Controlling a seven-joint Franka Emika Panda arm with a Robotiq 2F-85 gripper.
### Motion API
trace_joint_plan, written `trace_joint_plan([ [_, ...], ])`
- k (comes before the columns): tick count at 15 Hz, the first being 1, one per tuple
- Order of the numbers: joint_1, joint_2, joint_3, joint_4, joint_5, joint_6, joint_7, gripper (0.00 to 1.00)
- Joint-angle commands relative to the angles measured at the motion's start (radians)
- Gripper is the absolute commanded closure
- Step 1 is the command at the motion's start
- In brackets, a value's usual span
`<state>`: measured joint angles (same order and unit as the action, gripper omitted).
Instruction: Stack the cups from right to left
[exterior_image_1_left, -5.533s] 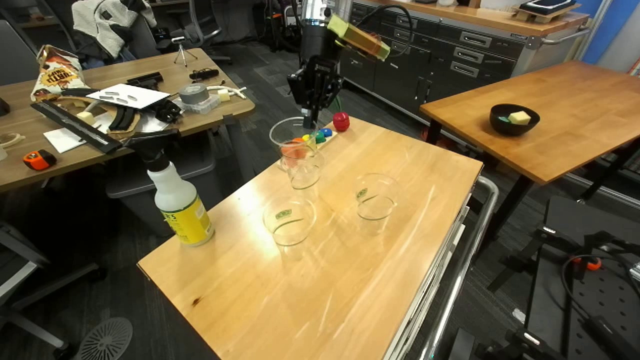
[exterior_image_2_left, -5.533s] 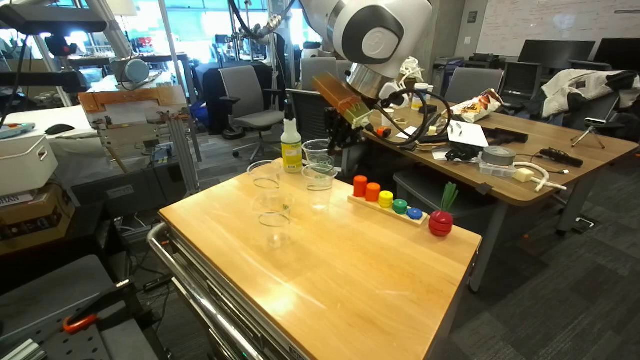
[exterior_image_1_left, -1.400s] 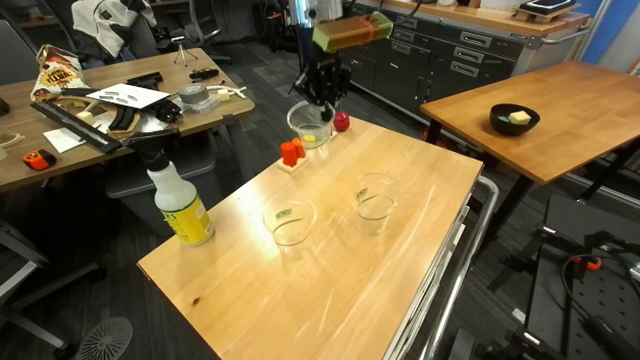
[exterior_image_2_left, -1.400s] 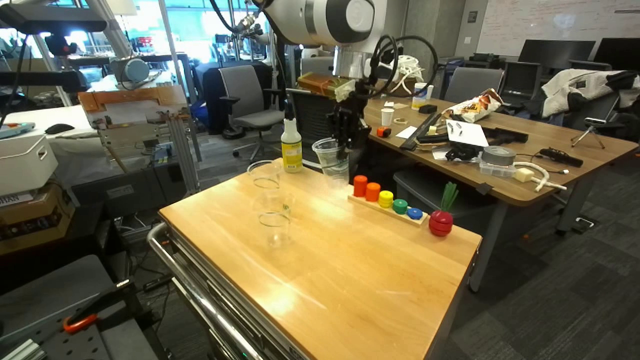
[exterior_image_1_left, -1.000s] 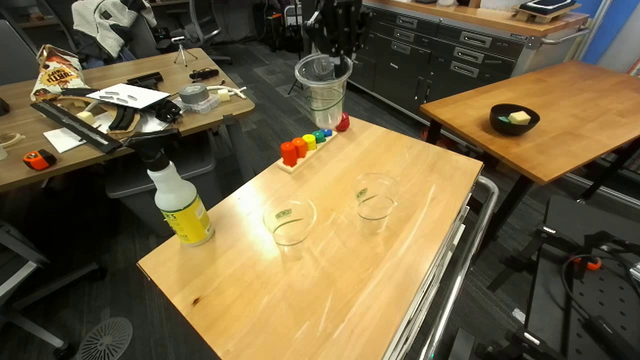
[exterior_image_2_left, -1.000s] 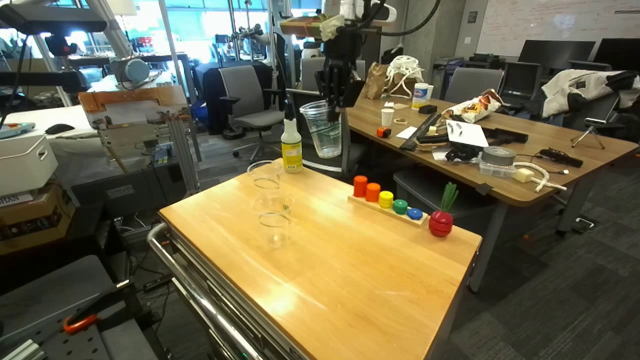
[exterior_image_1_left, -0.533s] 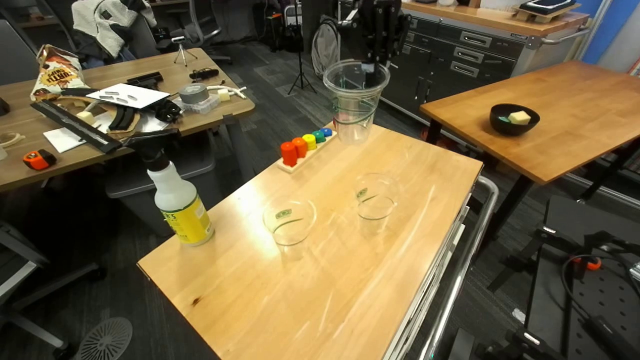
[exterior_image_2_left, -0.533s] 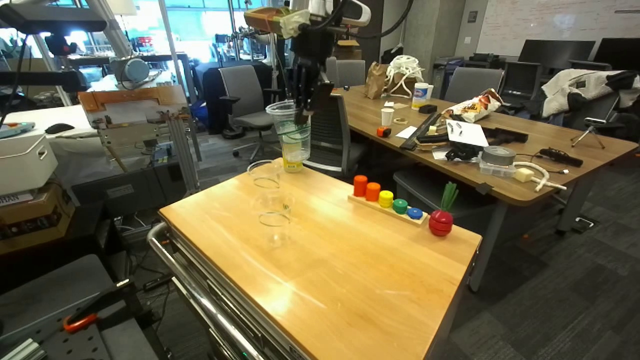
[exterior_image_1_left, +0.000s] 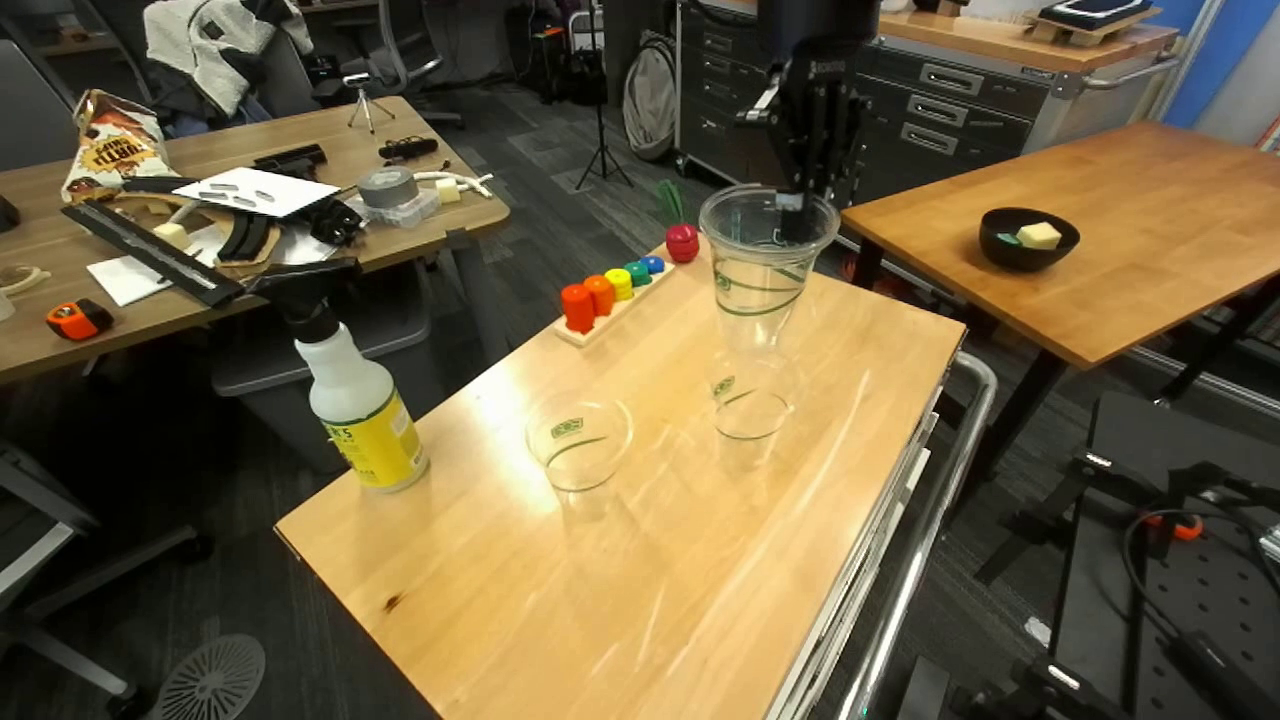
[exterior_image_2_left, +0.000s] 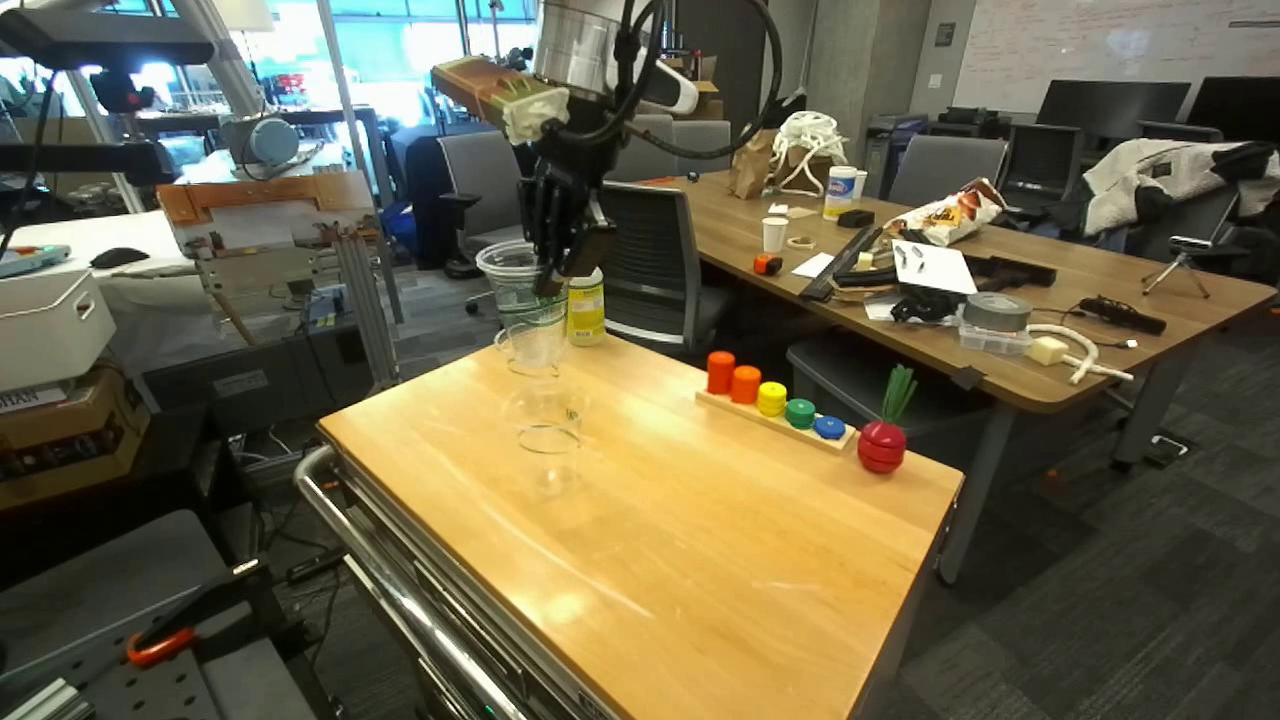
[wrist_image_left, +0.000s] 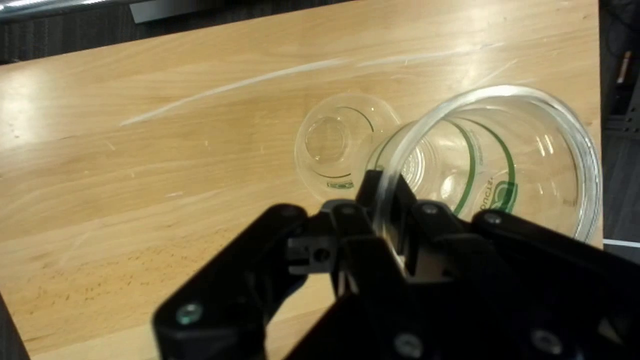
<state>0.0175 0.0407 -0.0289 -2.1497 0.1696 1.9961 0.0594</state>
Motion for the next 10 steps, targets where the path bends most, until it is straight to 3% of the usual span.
trace_joint_plan([
  [1, -0.017, -0.042, 0.005, -0.062, 0.06, 0.058, -0.075, 0.98],
  [10, -0.018, 0.032, 0.008, -0.079, 0.052, 0.158, -0.102, 0.98],
])
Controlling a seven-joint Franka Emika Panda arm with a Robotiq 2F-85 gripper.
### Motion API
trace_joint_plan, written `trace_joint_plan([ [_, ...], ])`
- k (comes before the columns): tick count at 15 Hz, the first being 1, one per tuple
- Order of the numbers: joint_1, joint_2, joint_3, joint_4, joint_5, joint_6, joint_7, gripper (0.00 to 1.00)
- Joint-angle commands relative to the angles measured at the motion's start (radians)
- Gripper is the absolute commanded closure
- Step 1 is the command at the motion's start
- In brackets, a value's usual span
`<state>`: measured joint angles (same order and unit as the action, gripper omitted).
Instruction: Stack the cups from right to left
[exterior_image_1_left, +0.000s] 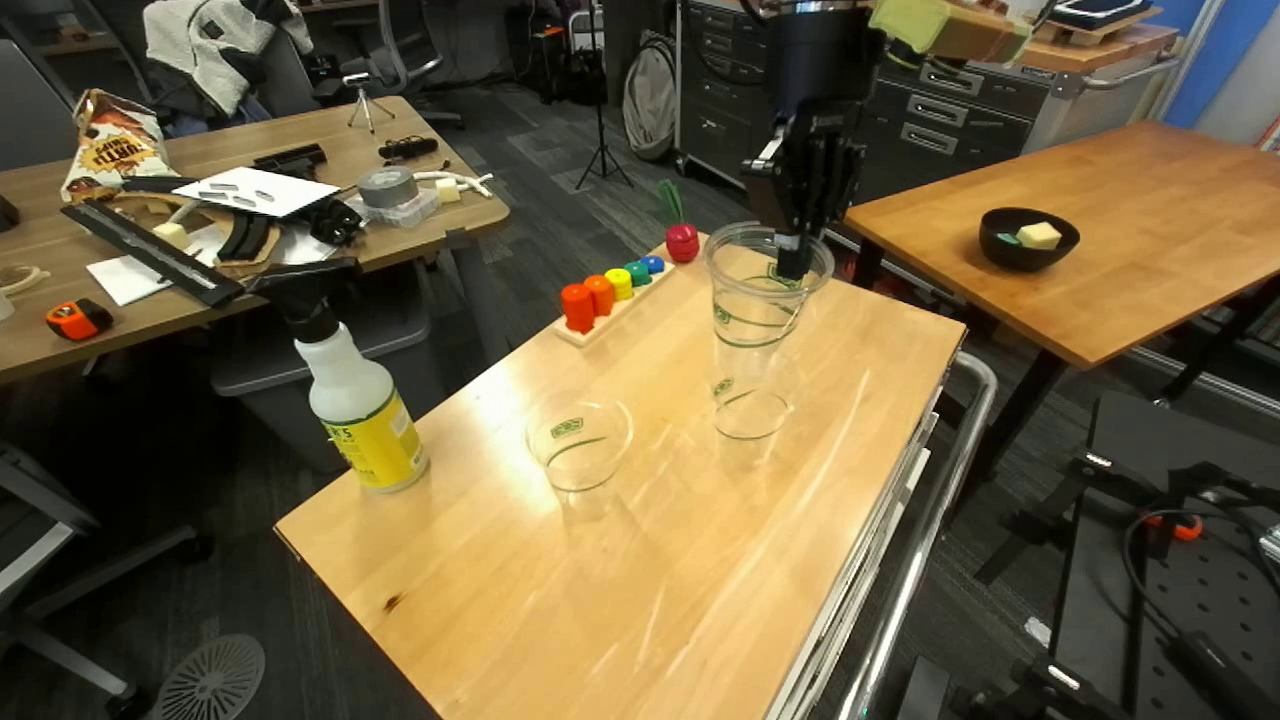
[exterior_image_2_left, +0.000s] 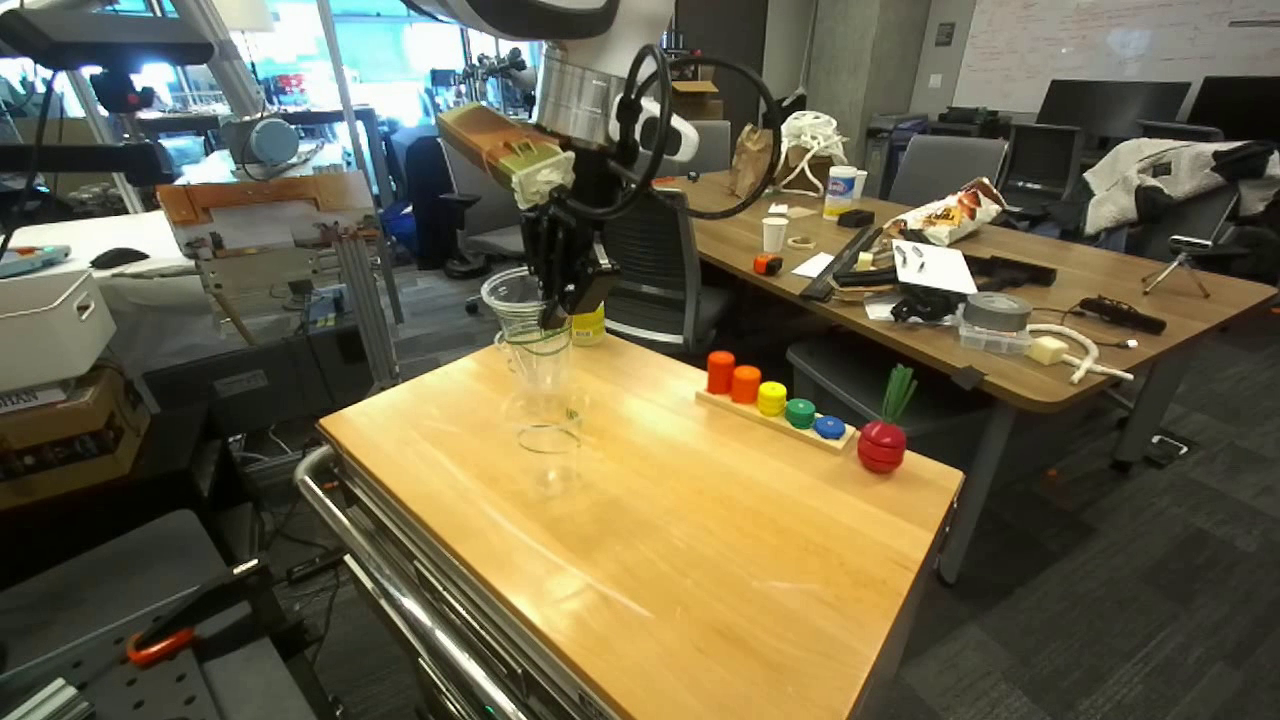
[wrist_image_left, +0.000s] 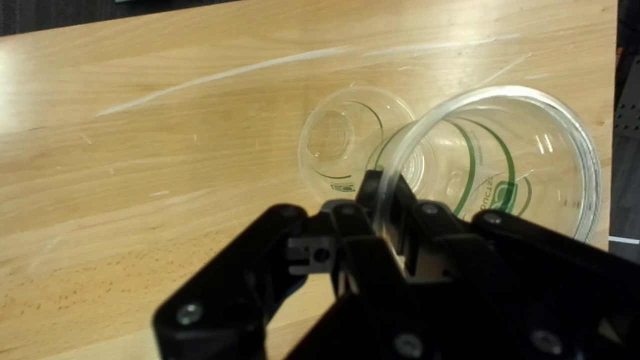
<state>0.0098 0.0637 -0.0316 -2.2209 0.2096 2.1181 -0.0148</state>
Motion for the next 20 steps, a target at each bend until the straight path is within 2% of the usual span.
trace_joint_plan([
  [1, -0.009, 0.019, 0.012, -0.006, 0.005, 0.042, -0.026, 0.98],
  [10, -0.007, 0.073, 0.015, -0.002, -0.073, 0.057, -0.02, 0.98],
  [11, -0.007, 0.075, 0.015, -0.002, -0.077, 0.06, -0.021, 0.68],
  [12, -0.008, 0.076, 0.014, -0.001, -0.082, 0.065, -0.02, 0.68],
  [13, -0.009, 0.076, 0.015, -0.001, -0.084, 0.068, -0.02, 0.62],
  [18, -0.007, 0.07, 0.013, -0.002, -0.104, 0.101, -0.01, 0.22],
  [20, 0.003, 0.07, 0.004, -0.009, -0.191, 0.145, 0.041, 0.09],
])
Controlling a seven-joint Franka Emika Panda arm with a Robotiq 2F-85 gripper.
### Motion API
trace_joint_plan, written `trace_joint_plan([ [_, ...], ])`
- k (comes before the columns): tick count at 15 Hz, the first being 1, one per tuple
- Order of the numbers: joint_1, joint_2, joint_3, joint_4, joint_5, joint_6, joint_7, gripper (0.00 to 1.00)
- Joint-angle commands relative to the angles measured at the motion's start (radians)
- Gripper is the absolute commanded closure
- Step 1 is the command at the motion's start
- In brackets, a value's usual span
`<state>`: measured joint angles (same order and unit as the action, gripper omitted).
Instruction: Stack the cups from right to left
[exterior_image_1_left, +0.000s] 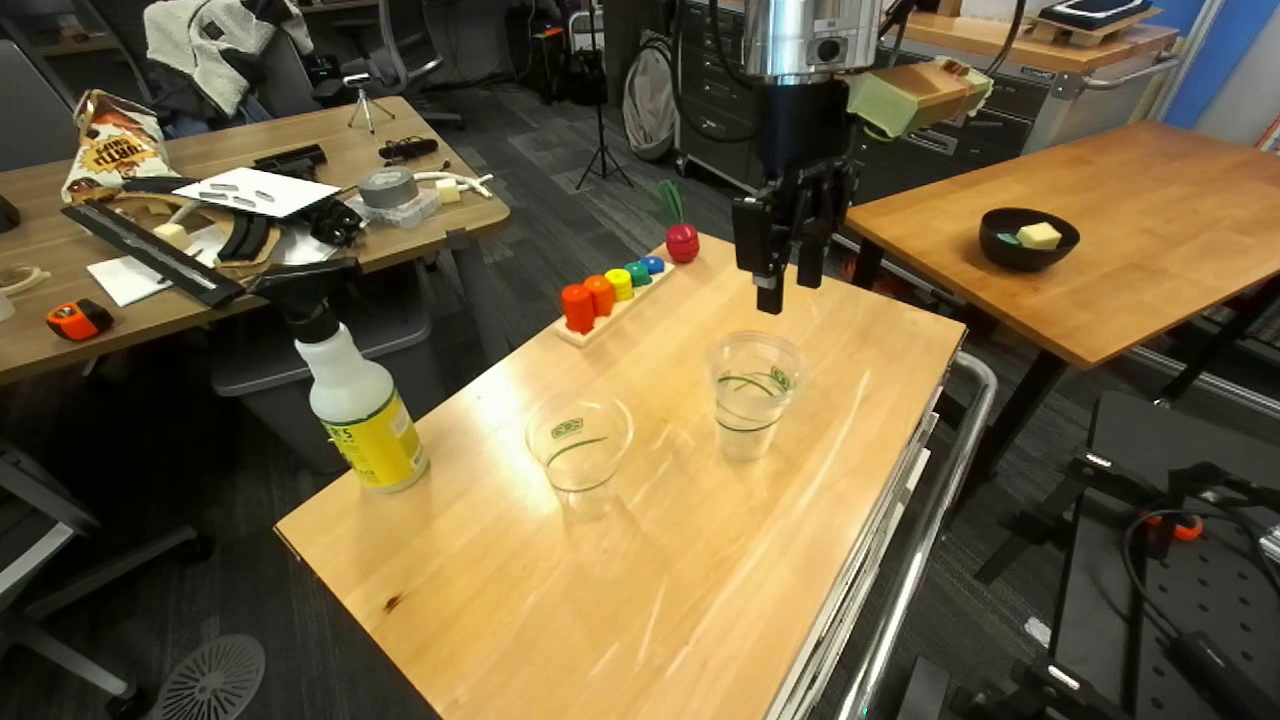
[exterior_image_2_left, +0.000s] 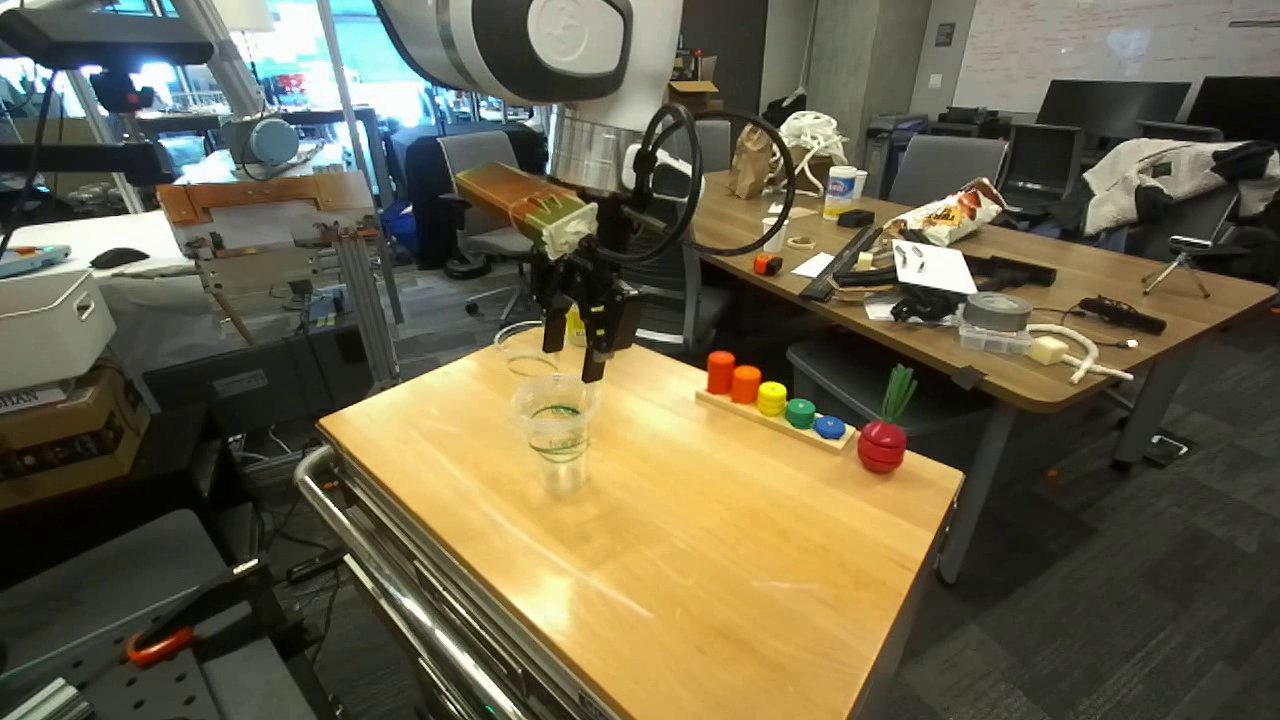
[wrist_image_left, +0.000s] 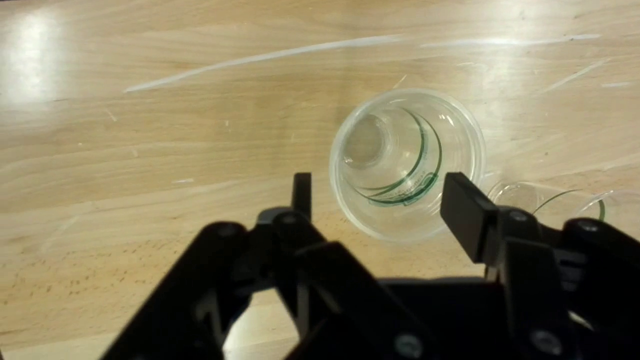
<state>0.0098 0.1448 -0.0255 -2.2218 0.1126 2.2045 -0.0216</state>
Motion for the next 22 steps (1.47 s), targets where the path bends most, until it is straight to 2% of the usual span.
trace_joint_plan([
  [1, 0.008, -0.008, -0.009, -0.009, -0.159, 0.084, 0.084, 0.01],
  [4, 0.015, 0.017, -0.026, -0.002, -0.341, 0.117, 0.214, 0.0],
  [6, 0.009, 0.036, -0.023, 0.007, -0.36, 0.097, 0.241, 0.0],
  [13, -0.012, 0.073, 0.007, 0.031, -0.144, 0.049, 0.151, 0.0],
  [22, -0.018, 0.092, 0.015, 0.016, -0.057, 0.049, 0.05, 0.0],
])
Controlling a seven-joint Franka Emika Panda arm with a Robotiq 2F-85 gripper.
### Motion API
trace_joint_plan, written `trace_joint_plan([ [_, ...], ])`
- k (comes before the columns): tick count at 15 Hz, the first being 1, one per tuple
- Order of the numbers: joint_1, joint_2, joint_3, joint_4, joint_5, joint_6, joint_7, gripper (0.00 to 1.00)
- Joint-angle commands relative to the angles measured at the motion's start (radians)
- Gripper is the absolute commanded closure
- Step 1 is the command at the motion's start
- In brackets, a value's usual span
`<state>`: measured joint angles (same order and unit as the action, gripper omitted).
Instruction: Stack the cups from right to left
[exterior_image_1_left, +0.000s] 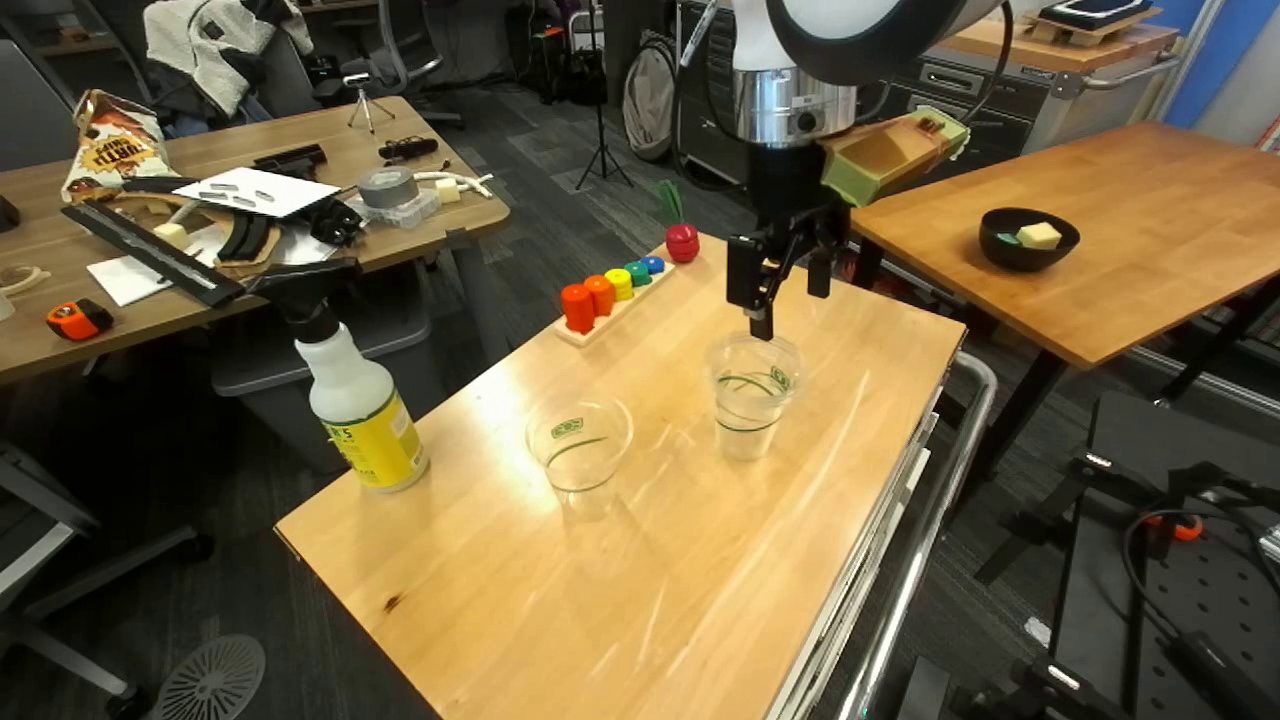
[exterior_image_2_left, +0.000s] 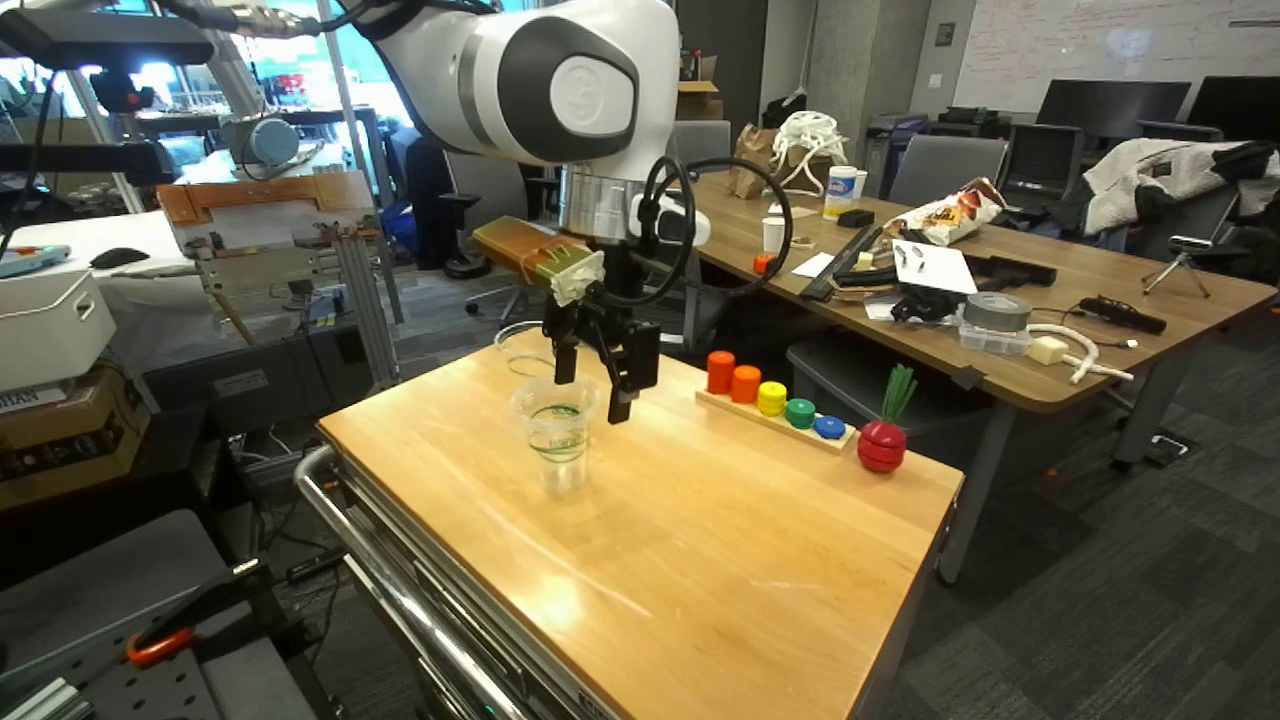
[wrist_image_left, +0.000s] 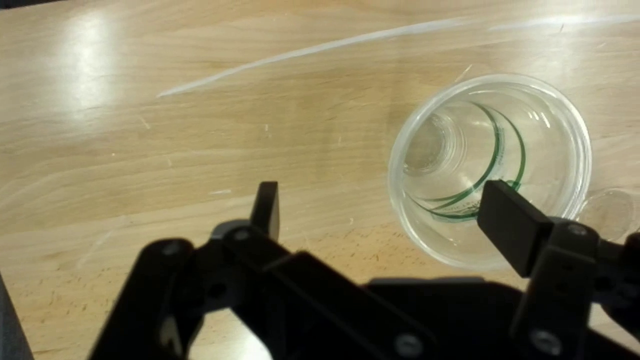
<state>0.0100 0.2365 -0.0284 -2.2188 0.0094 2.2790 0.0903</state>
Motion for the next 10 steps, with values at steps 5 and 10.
trace_joint_plan([
  [5, -0.02, 0.011, 0.022, 0.019, 0.08, -0.048, -0.125, 0.0],
  [10, -0.02, 0.039, 0.025, 0.019, 0.062, -0.074, -0.21, 0.0],
])
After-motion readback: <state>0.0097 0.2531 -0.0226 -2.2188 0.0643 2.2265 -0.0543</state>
